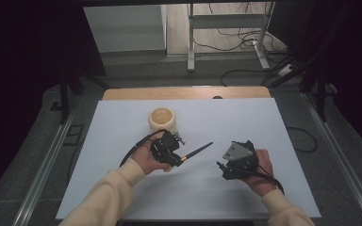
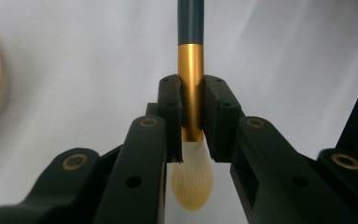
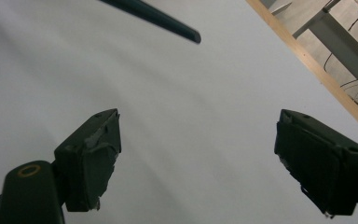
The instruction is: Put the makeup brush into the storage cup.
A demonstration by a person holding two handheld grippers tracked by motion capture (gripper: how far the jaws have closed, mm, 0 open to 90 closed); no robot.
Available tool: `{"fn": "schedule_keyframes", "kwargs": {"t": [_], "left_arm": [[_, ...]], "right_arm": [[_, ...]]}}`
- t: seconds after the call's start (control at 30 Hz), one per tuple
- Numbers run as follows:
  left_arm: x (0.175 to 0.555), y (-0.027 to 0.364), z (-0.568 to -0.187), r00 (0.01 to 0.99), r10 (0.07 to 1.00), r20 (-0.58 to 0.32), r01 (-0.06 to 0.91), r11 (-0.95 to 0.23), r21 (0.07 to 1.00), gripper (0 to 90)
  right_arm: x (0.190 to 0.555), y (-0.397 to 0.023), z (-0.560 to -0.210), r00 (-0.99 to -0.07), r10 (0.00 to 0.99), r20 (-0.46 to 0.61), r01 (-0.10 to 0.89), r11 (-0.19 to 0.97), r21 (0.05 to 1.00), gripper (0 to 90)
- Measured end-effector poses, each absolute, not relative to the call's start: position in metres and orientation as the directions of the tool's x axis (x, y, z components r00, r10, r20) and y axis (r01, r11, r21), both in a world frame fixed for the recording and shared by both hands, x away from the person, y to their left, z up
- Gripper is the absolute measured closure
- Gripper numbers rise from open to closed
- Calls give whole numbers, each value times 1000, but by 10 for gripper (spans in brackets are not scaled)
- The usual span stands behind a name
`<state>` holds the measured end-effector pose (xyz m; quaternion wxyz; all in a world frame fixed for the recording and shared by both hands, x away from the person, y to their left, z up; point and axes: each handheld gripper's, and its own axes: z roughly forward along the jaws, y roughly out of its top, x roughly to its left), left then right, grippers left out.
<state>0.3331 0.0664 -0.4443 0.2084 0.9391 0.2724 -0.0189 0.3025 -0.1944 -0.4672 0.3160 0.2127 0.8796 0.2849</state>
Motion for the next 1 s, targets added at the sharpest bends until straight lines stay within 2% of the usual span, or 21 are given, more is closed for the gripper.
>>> {"fn": "schedule_keyframes", "kwargs": {"t": [1.0], "left_arm": [[331,56,-447,871,467,-151,488,-793,363,792]], "right_arm": [[309,-158,-470,-730,430,-531,87,829,553,189]]}}
